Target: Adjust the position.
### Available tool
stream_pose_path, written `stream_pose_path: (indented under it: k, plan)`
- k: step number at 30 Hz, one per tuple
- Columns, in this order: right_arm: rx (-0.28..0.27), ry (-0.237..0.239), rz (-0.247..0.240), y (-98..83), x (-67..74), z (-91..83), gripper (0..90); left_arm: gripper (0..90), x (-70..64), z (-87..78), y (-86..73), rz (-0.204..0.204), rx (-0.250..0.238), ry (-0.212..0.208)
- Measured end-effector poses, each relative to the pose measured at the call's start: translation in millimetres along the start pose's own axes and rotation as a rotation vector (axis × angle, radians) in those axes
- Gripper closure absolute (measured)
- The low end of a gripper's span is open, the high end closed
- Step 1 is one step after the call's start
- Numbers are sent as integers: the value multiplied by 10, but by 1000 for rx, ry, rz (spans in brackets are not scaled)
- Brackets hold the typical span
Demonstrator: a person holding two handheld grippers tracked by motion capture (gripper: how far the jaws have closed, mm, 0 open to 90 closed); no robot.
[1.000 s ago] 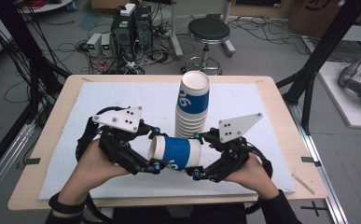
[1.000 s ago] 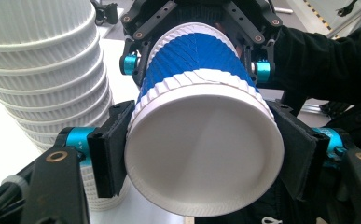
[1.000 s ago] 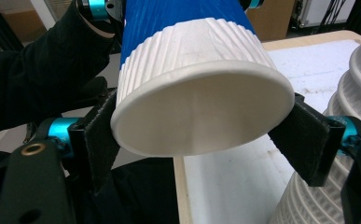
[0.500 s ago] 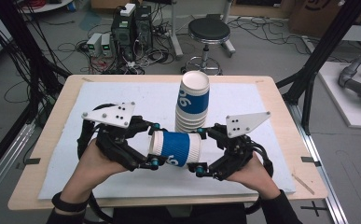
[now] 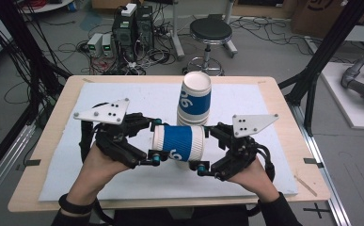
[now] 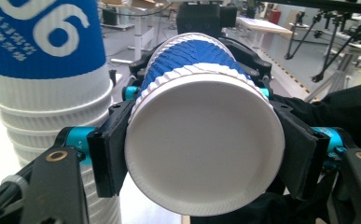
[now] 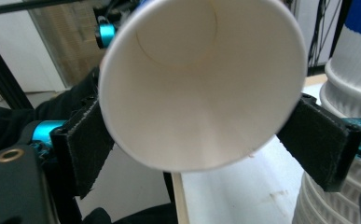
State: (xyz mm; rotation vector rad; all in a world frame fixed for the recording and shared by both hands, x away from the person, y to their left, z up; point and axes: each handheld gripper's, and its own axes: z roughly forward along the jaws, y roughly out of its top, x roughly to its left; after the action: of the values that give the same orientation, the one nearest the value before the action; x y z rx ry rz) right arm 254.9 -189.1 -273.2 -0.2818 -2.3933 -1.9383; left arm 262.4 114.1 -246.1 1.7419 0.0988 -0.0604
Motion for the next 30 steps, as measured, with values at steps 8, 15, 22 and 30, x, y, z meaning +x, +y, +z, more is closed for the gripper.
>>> stream_pose_path:
  k: [8, 15, 22, 30]
  plan:
    - [-26, 10, 10, -1, -16, -38, 185, 294, 0, 73, -20, 1, 28, -10]
    - [-10, 7, -3, 3, -28, -70, 209, 296, -7, 103, -31, 13, 58, -2]
    - [9, 11, -9, 0, -35, -63, 208, 231, -28, 98, -4, 18, 104, -6]
    - [68, -3, -24, -8, -43, -46, 208, 196, -64, 16, 59, 20, 179, 18]
